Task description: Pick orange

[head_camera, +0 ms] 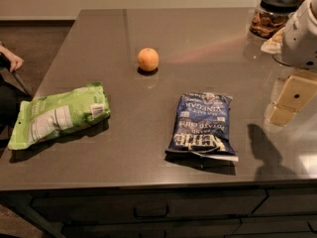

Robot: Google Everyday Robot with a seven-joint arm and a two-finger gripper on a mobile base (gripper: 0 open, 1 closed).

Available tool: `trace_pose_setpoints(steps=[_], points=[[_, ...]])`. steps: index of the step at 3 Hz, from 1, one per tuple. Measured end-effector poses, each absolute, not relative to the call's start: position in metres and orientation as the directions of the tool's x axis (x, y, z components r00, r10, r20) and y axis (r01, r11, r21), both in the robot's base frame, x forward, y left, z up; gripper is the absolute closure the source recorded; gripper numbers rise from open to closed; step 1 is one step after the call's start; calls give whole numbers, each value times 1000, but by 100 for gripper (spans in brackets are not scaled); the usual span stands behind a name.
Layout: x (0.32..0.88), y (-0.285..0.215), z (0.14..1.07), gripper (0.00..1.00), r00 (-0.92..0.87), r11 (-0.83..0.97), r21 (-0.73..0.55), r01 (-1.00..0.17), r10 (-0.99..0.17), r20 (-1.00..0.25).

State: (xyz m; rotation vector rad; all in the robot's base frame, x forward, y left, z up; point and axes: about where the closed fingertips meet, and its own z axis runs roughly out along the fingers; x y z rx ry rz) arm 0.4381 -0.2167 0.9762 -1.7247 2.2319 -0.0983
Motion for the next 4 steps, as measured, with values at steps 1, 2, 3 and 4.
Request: trace_pose_setpoints(steps=[1,2,3,4], points=[[438,-217,976,0,-221,270,-246,-931,-953,-207],[452,-206,969,0,-220,273,-206,-940,-944,-246],[482,-186,957,0,-231,290,-155,-944,-920,-316],[518,-163,947,0,-260,332,-121,-935,-878,-403]])
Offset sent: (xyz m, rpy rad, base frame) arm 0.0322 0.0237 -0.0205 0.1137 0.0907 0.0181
